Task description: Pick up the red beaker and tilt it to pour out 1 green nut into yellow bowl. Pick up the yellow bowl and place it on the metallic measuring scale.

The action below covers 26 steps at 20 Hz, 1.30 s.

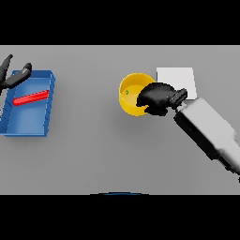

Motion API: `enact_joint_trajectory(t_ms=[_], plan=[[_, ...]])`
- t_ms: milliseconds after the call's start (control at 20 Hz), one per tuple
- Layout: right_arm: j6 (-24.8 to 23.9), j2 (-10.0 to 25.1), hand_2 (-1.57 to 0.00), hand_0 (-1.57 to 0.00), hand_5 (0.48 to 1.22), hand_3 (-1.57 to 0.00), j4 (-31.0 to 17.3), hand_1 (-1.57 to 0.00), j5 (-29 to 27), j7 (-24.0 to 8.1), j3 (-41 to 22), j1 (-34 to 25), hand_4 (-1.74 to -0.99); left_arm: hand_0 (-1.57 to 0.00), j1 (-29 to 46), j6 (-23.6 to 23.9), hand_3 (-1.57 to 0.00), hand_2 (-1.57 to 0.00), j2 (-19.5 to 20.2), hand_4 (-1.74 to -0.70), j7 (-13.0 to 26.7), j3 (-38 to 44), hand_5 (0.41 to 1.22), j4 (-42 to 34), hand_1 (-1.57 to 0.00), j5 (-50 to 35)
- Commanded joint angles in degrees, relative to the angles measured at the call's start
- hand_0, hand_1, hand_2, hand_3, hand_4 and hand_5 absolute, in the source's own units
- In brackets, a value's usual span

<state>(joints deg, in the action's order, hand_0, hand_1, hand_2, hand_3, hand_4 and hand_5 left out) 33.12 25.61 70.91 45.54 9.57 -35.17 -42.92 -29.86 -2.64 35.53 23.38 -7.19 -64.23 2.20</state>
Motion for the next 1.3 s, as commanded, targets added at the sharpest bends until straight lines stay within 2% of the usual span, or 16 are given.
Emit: enact_joint_trajectory(t_ms=[0, 150, 200, 250, 350, 450, 500, 650, 700, 1100, 1250], plan=[[0.25, 0.05, -1.45, -1.56, 1.219, -1.20, 1.50, -1.56, 0.00, -1.62, 0.06, 0.57, -1.738, 0.00, -0.08, -0.39, 0.00, 0.00, -0.15, -0.79, 0.02, 0.23, 0.702, 0.20, 0.00, -0.56], [1.66, -0.47, -1.51, -1.57, 1.219, -1.18, 5.65, -1.57, -0.87, -4.41, 0.58, 2.02, -1.739, 0.00, -0.05, -0.59, 0.00, 0.00, 0.14, -0.80, -0.38, 0.72, 0.704, 0.14, 0.00, -1.06], [2.26, 0.04, -1.52, -1.52, 1.219, -1.18, 6.70, -1.57, -1.19, -5.53, 1.35, 2.24, -1.740, 0.00, -0.31, -0.81, 0.00, 0.00, 0.22, -0.80, 0.08, 0.80, 0.704, 0.48, 0.00, -1.15], [2.94, 0.39, -1.52, -1.53, 1.220, -1.18, 7.26, -1.57, -1.49, -7.17, 2.13, 2.18, -1.740, 0.00, -0.26, -0.48, 0.00, 0.00, -0.05, -0.81, 0.50, 0.70, 0.703, 0.19, 0.00, -1.13], [1.48, 1.90, -1.49, -1.54, 1.220, -1.18, 6.15, -1.57, -1.19, -7.35, 3.69, 1.28, -1.740, 0.00, 0.25, -0.63, 0.00, 0.00, 0.05, -0.82, 0.93, 0.90, 0.717, -0.76, 0.00, -1.72], [-1.10, 2.76, -1.52, -1.55, 1.220, -1.17, 4.14, -1.57, -0.92, -6.76, 4.93, 0.20, -1.741, 0.00, 1.10, -0.44, 0.00, 0.00, 0.24, -0.83, 2.24, 1.13, 0.728, -2.59, 0.00, -2.39], [-2.99, 3.50, -1.53, -1.56, 1.221, -1.16, 2.38, -1.57, -0.44, -5.49, 5.39, -0.04, -1.741, 0.00, 1.02, -0.14, 0.00, 0.00, 0.05, -0.83, 2.32, 1.03, 0.733, -2.52, 0.00, -2.20], [-5.68, 4.48, -1.54, -1.56, 1.221, -1.15, -2.23, -1.57, 0.07, -5.68, 7.11, -1.93, -1.741, 0.00, 0.83, -0.35, 0.00, 0.00, 0.37, -0.84, 3.71, 1.03, 0.739, -3.70, 0.00, -2.53], [-7.13, 5.32, -1.55, -1.57, 1.221, -1.15, -4.24, -1.57, 0.41, -4.12, 7.37, -1.98, -1.741, 0.00, 1.80, 0.12, 0.00, 0.00, 0.16, -0.85, 3.80, 0.82, 0.746, -4.11, 0.00, -2.33], [-13.75, 4.20, -1.50, -1.57, 1.221, -1.18, -18.00, -1.57, 0.73, -3.56, 9.84, -3.85, -1.741, 0.00, 2.61, 0.93, 0.00, 0.00, 0.24, -0.86, 6.67, 0.85, 0.779, -5.77, 0.00, -2.47], [-15.97, 3.71, -1.43, -1.57, 1.221, -1.29, -22.78, -1.57, 1.44, -1.79, 9.91, -4.96, -1.741, 0.00, 1.51, 0.66, 0.00, 0.00, 0.12, -0.86, 6.82, 0.70, 0.797, -4.40, 0.00, -2.07]])
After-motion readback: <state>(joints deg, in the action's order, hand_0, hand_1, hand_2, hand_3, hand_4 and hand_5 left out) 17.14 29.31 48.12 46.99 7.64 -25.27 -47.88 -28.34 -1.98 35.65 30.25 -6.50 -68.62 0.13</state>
